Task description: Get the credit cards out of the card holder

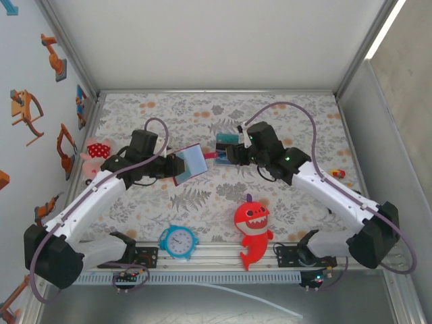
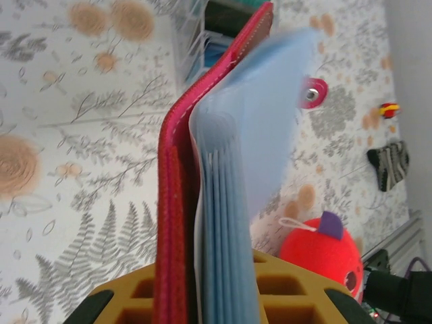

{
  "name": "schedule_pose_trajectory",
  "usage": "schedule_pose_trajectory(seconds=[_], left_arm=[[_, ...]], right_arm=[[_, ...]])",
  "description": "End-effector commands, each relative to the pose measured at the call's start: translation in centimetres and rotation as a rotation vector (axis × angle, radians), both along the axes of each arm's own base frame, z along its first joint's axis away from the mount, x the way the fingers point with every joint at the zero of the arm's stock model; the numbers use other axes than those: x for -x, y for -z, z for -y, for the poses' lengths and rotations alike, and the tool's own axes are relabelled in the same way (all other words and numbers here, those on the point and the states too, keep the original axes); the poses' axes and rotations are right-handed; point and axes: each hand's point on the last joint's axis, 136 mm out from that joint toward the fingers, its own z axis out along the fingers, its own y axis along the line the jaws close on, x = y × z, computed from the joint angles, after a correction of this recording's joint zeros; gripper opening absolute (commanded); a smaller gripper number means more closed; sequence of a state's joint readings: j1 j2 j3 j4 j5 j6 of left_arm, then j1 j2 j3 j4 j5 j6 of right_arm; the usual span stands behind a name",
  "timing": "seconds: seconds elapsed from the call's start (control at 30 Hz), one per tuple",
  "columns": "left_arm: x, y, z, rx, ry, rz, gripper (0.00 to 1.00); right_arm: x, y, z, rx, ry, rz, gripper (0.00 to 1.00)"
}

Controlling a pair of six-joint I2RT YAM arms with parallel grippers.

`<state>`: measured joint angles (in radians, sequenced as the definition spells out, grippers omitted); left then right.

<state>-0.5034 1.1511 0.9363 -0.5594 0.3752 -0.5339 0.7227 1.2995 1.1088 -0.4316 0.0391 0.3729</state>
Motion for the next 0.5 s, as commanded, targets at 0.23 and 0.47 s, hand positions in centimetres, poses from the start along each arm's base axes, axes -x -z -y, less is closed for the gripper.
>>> schedule_pose_trajectory(seconds=[0.23, 0.47], left_arm=[[0.7, 0.7, 0.2, 0.051, 0.027, -0.046, 0.0], [1.2, 3.3, 0.9, 0.131, 0.068, -0.127, 0.0]], right_arm=[[0.4, 6.5, -0.4, 0.059, 0.059, -0.229, 0.29], [0.4, 11.8, -0.3, 0.142, 0.096, -0.341, 0.26]])
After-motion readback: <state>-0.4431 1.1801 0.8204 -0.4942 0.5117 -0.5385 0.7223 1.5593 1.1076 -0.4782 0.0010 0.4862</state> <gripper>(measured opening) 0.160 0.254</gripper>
